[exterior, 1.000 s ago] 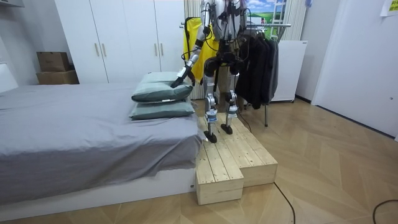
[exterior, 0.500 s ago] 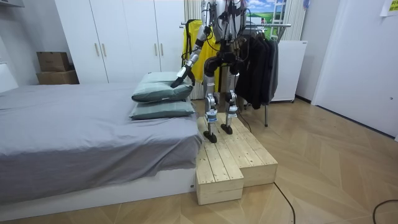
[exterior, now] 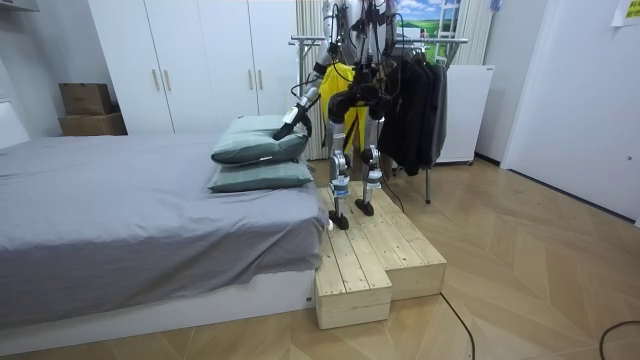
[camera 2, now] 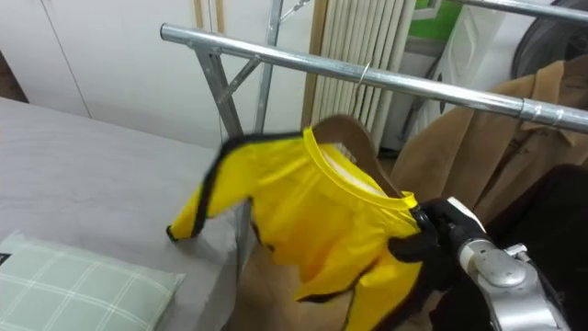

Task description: Hang clothes

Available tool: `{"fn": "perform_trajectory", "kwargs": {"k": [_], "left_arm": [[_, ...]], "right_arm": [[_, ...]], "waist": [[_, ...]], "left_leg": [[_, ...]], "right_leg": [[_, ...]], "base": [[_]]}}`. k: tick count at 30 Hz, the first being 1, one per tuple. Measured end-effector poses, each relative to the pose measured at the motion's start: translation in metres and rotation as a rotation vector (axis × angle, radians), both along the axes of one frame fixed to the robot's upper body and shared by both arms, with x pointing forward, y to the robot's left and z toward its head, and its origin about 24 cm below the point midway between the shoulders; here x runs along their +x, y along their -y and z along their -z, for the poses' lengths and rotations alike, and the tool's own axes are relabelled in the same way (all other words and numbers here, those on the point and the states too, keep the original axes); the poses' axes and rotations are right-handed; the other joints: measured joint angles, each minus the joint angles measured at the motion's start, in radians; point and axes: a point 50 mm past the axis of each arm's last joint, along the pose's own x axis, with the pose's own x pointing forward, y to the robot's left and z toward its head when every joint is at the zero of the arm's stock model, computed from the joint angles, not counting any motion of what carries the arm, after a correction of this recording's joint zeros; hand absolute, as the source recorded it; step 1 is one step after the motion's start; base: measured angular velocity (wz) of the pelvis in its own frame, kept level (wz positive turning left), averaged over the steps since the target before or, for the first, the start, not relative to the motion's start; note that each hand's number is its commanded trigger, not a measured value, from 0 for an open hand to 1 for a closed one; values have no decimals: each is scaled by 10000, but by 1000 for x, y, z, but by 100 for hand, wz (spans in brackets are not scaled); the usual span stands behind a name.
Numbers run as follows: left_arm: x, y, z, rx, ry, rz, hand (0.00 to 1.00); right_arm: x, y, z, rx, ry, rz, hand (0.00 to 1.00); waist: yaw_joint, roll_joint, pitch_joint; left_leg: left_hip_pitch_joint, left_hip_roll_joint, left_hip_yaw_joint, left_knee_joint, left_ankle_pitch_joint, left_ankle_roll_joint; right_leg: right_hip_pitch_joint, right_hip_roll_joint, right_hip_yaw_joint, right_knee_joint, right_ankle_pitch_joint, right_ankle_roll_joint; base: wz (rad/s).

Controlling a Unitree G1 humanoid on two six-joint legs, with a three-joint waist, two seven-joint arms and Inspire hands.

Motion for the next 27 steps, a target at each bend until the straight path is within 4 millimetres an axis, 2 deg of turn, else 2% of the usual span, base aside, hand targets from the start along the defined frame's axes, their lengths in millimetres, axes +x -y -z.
{"fn": "perform_trajectory", "kwargs": {"k": [9,12,27], "left_arm": [[-1,-2,-1,43,58,-196,0],[-2,-4,-2,83,84,-265,0],[3,-5,-5,183,409,-237,0]], "right_arm": [[-8,6,10,-534,-723,-362,100],[-14,9,15,-724,-994,-406,100],[-37,26,36,-345,-1712,442,100]], "waist": [[-47,-132,45],[-69,-199,35],[-12,-231,23]], "left_leg": [[80,-35,30,8,15,16],[81,-23,26,6,11,12],[98,-11,-35,9,10,9]], "right_leg": [[23,-15,119,17,-56,38],[36,-3,115,18,-51,32],[173,-39,-49,-9,-47,22]], "base": [[-1],[0],[2]]}}
